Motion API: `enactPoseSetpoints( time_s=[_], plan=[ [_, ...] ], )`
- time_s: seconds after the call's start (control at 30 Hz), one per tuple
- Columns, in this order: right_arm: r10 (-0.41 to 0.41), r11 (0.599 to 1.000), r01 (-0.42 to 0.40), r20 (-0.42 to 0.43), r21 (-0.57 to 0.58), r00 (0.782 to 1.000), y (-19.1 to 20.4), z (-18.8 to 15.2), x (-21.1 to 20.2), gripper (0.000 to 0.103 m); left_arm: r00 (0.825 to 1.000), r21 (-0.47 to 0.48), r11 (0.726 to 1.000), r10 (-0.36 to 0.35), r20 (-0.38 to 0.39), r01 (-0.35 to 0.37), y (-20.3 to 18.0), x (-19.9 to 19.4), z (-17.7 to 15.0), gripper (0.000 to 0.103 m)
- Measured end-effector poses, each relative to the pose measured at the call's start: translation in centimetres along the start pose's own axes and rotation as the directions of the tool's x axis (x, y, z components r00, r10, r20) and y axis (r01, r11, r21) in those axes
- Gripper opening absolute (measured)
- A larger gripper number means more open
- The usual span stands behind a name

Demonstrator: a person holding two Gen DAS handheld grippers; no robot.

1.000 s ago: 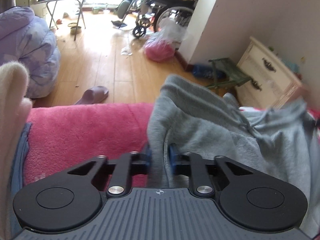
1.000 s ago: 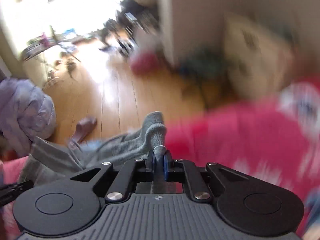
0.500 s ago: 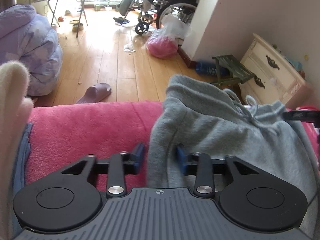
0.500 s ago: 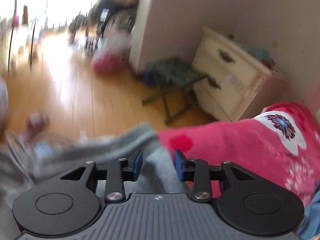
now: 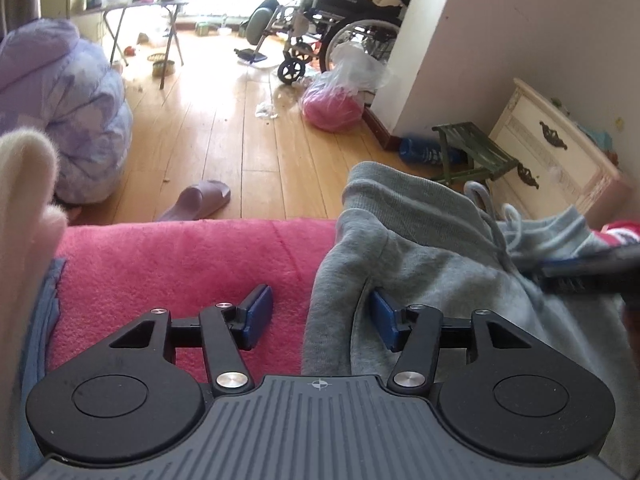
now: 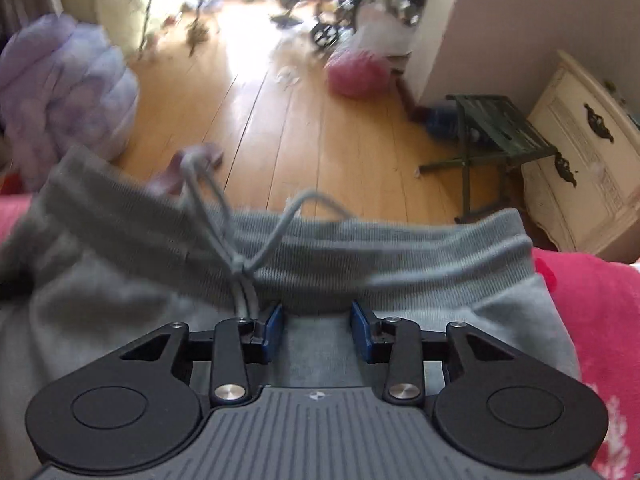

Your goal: Fold clothes

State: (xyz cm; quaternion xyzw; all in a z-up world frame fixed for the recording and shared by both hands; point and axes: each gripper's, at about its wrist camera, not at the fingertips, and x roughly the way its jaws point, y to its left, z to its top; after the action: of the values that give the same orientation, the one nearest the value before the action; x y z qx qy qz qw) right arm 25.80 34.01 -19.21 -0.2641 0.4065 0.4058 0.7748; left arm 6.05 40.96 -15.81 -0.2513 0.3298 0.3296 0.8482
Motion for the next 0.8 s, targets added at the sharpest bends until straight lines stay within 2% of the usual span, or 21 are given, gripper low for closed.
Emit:
enactPoseSetpoints(
  time_s=[0.07,0.17,0.27,0.37,0.43,0.53,0.63,0.7,0.8],
  plan=[
    [-0.010,0.998,0.007,0.041,0.070,0.999,-0.7,0.6,-0.6,0.039,1.000,0.014,1.000,0.005,0.004,-0.005,-0.1,0.0,0.0,0.055],
    [-0.032,0.979,0.005,0.129,0.202,0.991,-3.6,0.5,-3.5,0.039,1.000,0.007,1.000,0.006,-0.006,-0.006,0.0,-0.3,0.2,0.055],
    [0.016,0.936,-0.093,0.223,0.339,0.975,-7.2,-1.2,-8.4,0.039,1.000,-0.009,1.000,0.000,-0.016,0.000,0.5,-0.9,0.6,0.055],
    [0.058,0.909,-0.177,0.308,0.376,0.950,-9.8,-4.8,-15.8,0.039,1.000,-0.043,0.999,-0.012,-0.028,0.010,1.2,-2.1,0.8,0.057],
    [0.077,0.906,-0.206,0.334,0.370,0.939,-10.3,-7.7,-21.1,0.039,0.999,-0.058,0.998,-0.016,-0.033,0.014,1.5,-3.2,0.7,0.059],
    [0.095,0.908,-0.227,0.355,0.351,0.930,-9.3,-12.9,-29.7,0.041,0.998,-0.058,0.998,-0.025,-0.062,0.021,1.6,-5.4,-0.2,0.061],
    [0.101,0.896,-0.239,0.354,0.373,0.930,-7.6,-18.2,-37.3,0.041,0.995,-0.033,0.999,-0.044,-0.092,0.041,1.4,-7.5,-1.3,0.061],
    [0.108,0.862,-0.269,0.364,0.429,0.925,-7.0,-22.0,-41.3,0.042,0.992,0.009,0.999,-0.049,-0.115,0.051,0.8,-8.9,-2.2,0.062],
    [0.102,0.772,-0.320,0.391,0.549,0.915,-5.5,-28.8,-46.0,0.042,0.985,0.060,0.997,-0.044,-0.167,0.054,-0.2,-10.9,-3.4,0.063]
  ],
)
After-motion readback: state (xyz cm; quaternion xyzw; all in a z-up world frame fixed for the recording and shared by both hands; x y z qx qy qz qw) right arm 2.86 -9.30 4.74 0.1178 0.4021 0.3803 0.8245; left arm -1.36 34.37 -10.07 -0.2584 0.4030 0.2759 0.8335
